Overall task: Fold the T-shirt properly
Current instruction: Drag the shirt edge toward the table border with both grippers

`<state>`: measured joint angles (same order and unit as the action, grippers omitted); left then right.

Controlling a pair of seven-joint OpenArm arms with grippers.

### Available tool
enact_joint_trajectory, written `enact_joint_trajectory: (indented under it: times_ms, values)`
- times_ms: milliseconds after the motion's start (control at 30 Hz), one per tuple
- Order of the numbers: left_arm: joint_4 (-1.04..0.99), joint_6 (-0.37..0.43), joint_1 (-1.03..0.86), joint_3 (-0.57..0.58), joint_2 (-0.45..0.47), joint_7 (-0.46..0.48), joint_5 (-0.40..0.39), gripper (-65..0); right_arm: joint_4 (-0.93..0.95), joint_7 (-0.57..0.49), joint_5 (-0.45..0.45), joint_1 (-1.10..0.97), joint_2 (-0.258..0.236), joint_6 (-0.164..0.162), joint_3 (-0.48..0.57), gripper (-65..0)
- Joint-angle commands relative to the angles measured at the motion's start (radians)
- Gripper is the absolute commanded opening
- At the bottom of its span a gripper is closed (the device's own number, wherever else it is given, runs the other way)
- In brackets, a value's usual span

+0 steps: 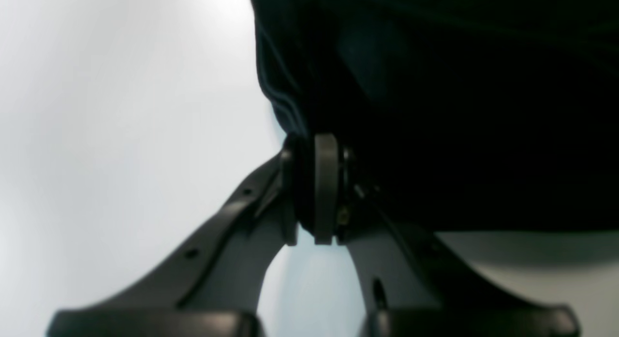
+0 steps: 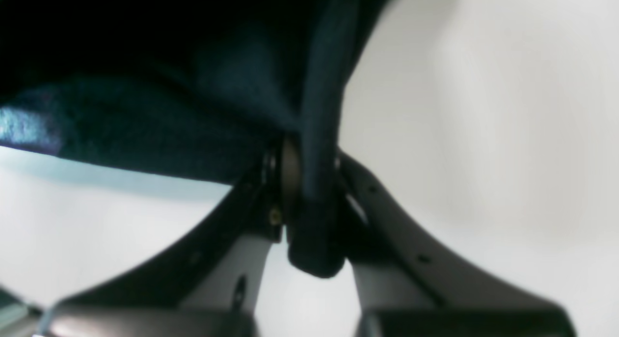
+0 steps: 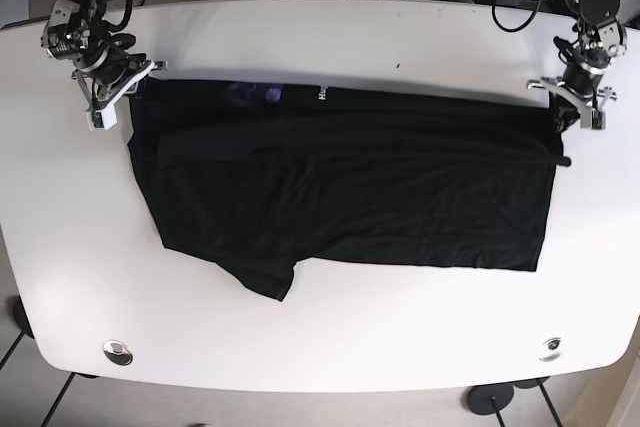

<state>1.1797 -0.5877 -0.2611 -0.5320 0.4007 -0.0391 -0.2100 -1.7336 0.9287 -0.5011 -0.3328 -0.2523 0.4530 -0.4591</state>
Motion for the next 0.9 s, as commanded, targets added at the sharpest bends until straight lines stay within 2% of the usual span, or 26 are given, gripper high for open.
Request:
enact_joint_trajectory:
  times_ms: [33, 133, 267, 500, 567, 633, 667, 700, 733, 800, 867, 900]
  values:
    - [0.131, 0.004, -0.091, -0.084, -0.016, -0.063, -0.006, -65.0, -0.081, 0.014, -0.009, -0.047, -0.023, 0.003, -0.010, -63.3]
    - [0.248, -0.002, -0.208, -0.173, -0.075, -0.086, -0.006, -65.0, -0.125, 0.031, -0.009, -0.113, -0.040, 0.003, -0.011, -63.3]
    - [0.351, -0.090, -0.327, -0.259, -0.162, -0.087, -0.006, -65.0, -0.156, 0.033, -0.009, -0.211, -0.043, 0.003, -0.011, -63.1]
    - [0.360, -0.094, -0.375, -0.280, -0.177, -0.087, -0.006, -64.0, -0.151, 0.028, -0.009, -0.259, -0.037, 0.003, -0.011, -62.0]
    - [0.363, -0.088, -0.373, -0.279, -0.177, -0.089, -0.004, -55.7, -0.159, 0.028, -0.009, -0.263, -0.037, 0.003, -0.011, -53.4]
    - [0.368, -0.087, -0.373, -0.279, -0.177, -0.089, -0.006, -43.5, -0.194, 0.026, -0.011, -0.268, -0.032, 0.003, -0.046, -43.3]
    - [0.378, -0.087, -0.372, -0.279, -0.177, -0.089, -0.006, -39.0, -0.214, 0.026, -0.020, -0.268, -0.006, 0.005, -0.076, -39.0]
    - [0.398, -0.087, -0.372, -0.279, -0.176, -0.089, -0.006, -37.2, -0.227, 0.026, -0.044, -0.268, 0.011, 0.005, -0.108, -36.5]
    - [0.438, -0.087, -0.372, -0.279, -0.176, -0.089, -0.006, -37.1, -0.231, 0.034, -0.095, -0.269, 0.015, 0.025, -0.146, -35.4]
    - [0.498, -0.087, -0.373, -0.280, -0.179, -0.089, -0.006, -37.1, -0.231, 0.036, -0.173, -0.283, -0.012, 0.111, -0.152, -35.4]
    - [0.541, -0.088, -0.373, -0.280, -0.179, -0.089, -0.006, -37.1, -0.231, 0.036, -0.218, -0.294, -0.008, 0.145, -0.151, -35.4]
    - [0.549, -0.088, -0.372, -0.276, -0.179, -0.089, -0.006, -37.1, -0.230, 0.037, -0.222, -0.294, -0.008, 0.146, -0.149, -35.4]
